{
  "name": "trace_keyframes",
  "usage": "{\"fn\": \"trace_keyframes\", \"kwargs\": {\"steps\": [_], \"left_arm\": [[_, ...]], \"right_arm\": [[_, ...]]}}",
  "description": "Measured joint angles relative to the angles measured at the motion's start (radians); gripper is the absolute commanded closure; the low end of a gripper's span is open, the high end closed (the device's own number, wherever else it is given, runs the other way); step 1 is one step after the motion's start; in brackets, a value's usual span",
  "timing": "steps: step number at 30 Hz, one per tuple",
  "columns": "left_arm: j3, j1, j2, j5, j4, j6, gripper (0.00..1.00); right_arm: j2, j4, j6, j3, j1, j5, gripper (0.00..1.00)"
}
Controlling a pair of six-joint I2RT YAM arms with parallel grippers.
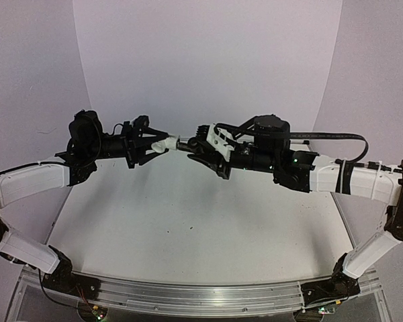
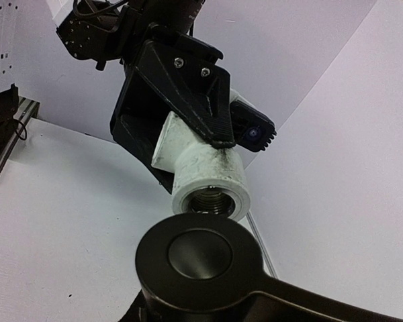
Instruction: Install the water faucets
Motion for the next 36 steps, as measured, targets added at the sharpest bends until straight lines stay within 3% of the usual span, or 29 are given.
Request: {"fn": "trace_keyframes", "kwargs": {"steps": [24, 36], "left_arm": [[-0.008, 0.004, -0.007, 0.009, 0.001, 0.018, 1.00], [-0.017, 0.013, -0.029, -0.011, -0.001, 0.093, 1.00]], "right_arm": [[0.018, 0.021, 0.074, 0.026, -0.001, -0.045, 1.00], [0.057, 0.104, 0.198, 0.030, -0.010, -0.084, 1.00]]}}
